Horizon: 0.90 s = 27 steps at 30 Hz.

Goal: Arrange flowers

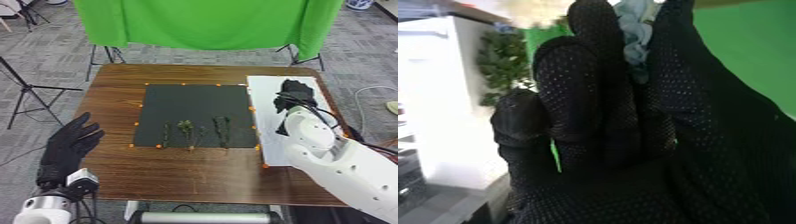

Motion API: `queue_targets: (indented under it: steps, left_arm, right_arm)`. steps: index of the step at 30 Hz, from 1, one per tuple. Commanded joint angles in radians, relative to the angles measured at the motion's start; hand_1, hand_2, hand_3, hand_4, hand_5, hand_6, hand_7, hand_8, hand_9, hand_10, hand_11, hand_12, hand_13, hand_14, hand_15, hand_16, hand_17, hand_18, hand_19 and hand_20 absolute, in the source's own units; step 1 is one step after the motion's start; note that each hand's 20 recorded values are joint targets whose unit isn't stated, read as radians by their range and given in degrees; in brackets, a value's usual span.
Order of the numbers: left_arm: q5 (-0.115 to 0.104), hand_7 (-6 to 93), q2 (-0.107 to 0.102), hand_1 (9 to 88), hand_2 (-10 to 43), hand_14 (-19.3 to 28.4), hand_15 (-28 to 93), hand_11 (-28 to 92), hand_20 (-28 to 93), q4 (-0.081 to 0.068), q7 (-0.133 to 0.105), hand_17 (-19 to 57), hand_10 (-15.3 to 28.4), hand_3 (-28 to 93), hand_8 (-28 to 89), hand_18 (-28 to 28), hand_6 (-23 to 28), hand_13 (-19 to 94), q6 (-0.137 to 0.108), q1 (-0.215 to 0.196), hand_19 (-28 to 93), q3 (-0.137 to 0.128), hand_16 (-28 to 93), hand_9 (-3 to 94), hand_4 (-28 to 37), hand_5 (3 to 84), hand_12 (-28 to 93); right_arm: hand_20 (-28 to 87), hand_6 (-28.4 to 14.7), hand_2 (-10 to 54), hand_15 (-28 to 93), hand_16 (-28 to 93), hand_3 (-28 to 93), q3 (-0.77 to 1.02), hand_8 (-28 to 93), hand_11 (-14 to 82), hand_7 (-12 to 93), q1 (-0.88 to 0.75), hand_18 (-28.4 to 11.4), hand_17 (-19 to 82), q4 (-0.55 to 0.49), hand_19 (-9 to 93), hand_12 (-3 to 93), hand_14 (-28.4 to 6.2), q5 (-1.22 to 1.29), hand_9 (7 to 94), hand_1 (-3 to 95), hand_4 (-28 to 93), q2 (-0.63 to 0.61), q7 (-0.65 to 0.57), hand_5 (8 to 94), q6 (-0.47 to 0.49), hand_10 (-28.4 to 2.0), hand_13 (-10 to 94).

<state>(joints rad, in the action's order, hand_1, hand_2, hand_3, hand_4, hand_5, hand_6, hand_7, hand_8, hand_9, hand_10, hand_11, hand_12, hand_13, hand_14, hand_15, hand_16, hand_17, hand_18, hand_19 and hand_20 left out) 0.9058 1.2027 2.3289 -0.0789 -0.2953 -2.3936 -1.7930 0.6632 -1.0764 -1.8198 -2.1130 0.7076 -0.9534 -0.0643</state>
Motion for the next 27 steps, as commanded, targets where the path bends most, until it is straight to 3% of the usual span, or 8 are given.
queue_targets:
  steps: [1,6,18,27]
  left_arm:
    - [-0.005,15.0,0.009,24.5,8.8,26.5,50,30,-6,0.007,-0.002,-8.0,20.7,80,-11,22.8,9.8,25,-0.011,-0.027,62,-0.024,-10,34.6,-21.2,35.9,9]
    - [-0.008,15.1,0.011,24.5,8.7,26.6,50,30,-6,0.011,-0.007,-8.0,20.7,80,-11,22.9,9.8,25,-0.017,-0.040,62,-0.038,-10,34.5,-21.2,35.9,9]
    - [-0.006,15.1,0.025,24.6,8.6,26.5,50,29,-6,0.002,0.000,-8.0,20.8,81,-11,22.9,9.8,25,-0.017,-0.055,62,-0.077,-10,34.5,-21.1,35.8,9]
    - [-0.002,15.0,0.010,24.8,8.6,26.6,50,30,-6,-0.023,0.010,-8.0,20.7,81,-11,22.9,9.8,25,0.004,0.012,62,-0.066,-10,34.6,-20.8,35.8,9]
  right_arm:
    - [46,0.5,-9.5,68,19,83,-0.011,0,17.4,26,0.035,-23.9,38,-0.071,93,31.0,-8.7,-0.030,86.5,51.1,-28,0.137,0.095,82.3,0.053,-12.0,74]
    - [47,0.4,-9.5,68,19,83,-0.045,0,17.5,26,0.054,-23.9,38,-0.083,93,31.2,-8.9,-0.041,86.4,51.3,-28,0.231,0.163,82.3,0.084,-12.1,73]
    - [47,0.5,-9.5,68,19,83,-0.202,0,17.8,26,0.105,-23.7,37,-0.016,93,31.6,-8.9,-0.115,86.1,51.2,-28,0.458,0.286,82.2,0.120,-12.0,73]
    - [47,0.8,-9.5,69,19,83,-0.330,0,19.9,26,0.177,-23.6,37,0.094,93,33.4,-9.1,-0.072,86.1,51.0,-28,0.552,0.254,82.3,0.070,-11.7,73]
